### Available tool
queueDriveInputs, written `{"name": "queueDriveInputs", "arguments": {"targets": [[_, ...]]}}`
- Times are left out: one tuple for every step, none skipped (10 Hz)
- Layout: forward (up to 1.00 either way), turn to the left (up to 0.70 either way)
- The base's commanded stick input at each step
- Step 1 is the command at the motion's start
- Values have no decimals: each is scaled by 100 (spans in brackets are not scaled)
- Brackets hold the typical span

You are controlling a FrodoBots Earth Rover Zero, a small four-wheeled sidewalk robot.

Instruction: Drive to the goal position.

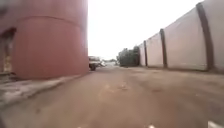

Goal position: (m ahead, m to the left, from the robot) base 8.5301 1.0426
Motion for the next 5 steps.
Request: {"name": "queueDriveInputs", "arguments": {"targets": [[100, -23], [100, -27], [100, -21], [100, -2], [100, 0]]}}
